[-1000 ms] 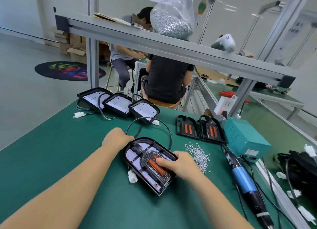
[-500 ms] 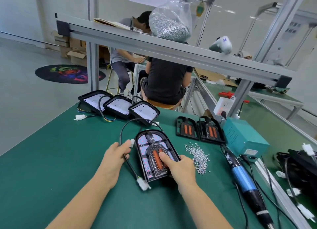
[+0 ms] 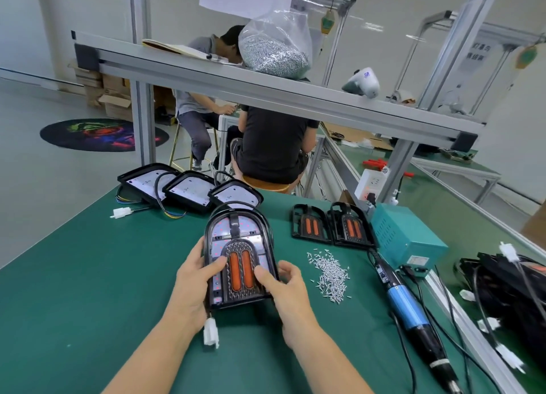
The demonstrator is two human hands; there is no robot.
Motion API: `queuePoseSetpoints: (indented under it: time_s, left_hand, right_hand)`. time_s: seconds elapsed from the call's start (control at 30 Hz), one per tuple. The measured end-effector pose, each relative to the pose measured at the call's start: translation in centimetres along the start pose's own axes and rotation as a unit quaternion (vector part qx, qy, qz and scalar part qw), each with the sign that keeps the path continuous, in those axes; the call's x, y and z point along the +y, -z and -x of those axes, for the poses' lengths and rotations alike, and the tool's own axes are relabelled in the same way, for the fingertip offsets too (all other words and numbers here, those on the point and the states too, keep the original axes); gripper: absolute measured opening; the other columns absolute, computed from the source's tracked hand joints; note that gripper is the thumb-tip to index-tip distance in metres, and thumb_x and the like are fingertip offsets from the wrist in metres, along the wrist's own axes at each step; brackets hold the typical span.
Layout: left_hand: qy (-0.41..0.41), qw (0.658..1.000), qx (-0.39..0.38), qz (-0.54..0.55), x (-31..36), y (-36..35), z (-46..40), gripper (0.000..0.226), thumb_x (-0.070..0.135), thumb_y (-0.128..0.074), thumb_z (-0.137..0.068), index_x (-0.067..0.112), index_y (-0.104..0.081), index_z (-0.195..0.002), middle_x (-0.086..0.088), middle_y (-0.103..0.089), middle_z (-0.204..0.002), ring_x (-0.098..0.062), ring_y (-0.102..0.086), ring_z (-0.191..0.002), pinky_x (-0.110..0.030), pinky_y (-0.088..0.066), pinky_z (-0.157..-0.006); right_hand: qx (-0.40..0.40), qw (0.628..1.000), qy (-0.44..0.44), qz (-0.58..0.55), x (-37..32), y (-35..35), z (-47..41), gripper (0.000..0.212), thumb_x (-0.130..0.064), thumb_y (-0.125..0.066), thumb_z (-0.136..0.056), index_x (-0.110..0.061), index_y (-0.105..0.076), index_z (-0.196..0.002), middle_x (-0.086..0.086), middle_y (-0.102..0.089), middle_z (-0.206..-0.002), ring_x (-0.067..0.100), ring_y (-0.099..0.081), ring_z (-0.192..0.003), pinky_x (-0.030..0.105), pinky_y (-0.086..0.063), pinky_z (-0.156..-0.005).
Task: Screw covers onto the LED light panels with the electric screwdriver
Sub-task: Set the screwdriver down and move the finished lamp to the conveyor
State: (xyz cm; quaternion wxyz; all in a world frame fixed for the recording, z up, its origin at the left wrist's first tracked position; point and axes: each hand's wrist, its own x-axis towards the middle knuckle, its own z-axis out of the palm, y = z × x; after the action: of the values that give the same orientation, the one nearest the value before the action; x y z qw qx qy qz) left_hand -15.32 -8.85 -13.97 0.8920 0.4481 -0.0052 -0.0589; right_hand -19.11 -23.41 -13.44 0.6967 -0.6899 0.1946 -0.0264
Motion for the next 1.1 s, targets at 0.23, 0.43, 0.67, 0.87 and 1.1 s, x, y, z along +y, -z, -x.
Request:
queuePoseSetpoints:
  time_s: [0.23, 0.43, 0.67, 0.87, 1.1]
  left_hand:
    - [0.009, 0.988, -0.154, -0.018, 1.3, -2.1, -0.8, 0.047, 0.005, -0.057, -0.082, 0.022, -0.059, -0.125, -0.015, -0.065, -0.121, -0.031, -0.068, -0.099, -0.039, -0.058, -0.071]
    - [0.038, 0.976, -0.212, -0.043, 1.5, -5.8, -1.4, 0.041, 0.004, -0.055, -0.084, 0.019, -0.061, -0.123, -0.017, -0.065, -0.12, -0.03, -0.069, -0.095, -0.038, -0.058, -0.068]
    - [0.093, 0.945, -0.302, -0.09, -0.2, -13.0, -1.6, 0.045, 0.007, -0.056, -0.082, 0.024, -0.06, -0.124, -0.014, -0.067, -0.117, -0.029, -0.07, -0.091, -0.037, -0.058, -0.067]
    - [0.122, 0.915, -0.371, -0.104, -2.4, -20.8, -0.8, 0.04, 0.004, -0.053, -0.088, 0.026, -0.063, -0.12, -0.015, -0.068, -0.114, -0.027, -0.071, -0.083, -0.036, -0.058, -0.065]
    - [0.133, 0.892, -0.418, -0.113, -5.2, -30.8, 0.3, 0.034, 0.003, -0.052, -0.091, 0.02, -0.062, -0.118, -0.014, -0.071, -0.106, -0.025, -0.071, -0.075, -0.035, -0.057, -0.058]
  right_hand:
    - [-0.13, 0.957, -0.086, -0.244, -2.5, 1.6, 0.2, 0.101, -0.022, -0.082, -0.066, -0.014, -0.03, -0.152, 0.016, -0.057, -0.137, 0.03, -0.065, -0.109, 0.039, -0.056, -0.08]
    - [-0.059, 0.975, 0.001, -0.213, -4.5, 4.7, 1.4, 0.102, -0.017, -0.077, -0.08, -0.031, -0.011, -0.156, -0.001, -0.055, -0.138, 0.021, -0.06, -0.12, 0.046, -0.049, -0.101]
    - [0.018, 0.982, 0.075, -0.174, -6.1, 11.1, 3.6, 0.087, -0.022, -0.071, -0.088, -0.026, -0.016, -0.156, -0.001, -0.054, -0.142, 0.02, -0.054, -0.127, 0.048, -0.038, -0.112]
    - [0.136, 0.975, 0.146, -0.102, -7.7, 17.5, 5.6, 0.072, -0.034, -0.062, -0.095, -0.03, -0.022, -0.154, -0.006, -0.046, -0.149, 0.014, -0.049, -0.132, 0.041, -0.039, -0.112]
    - [0.242, 0.949, 0.184, -0.082, -10.4, 26.5, 7.1, 0.083, -0.036, -0.064, -0.093, -0.024, -0.012, -0.157, -0.011, -0.038, -0.144, 0.012, -0.039, -0.136, 0.031, -0.028, -0.109]
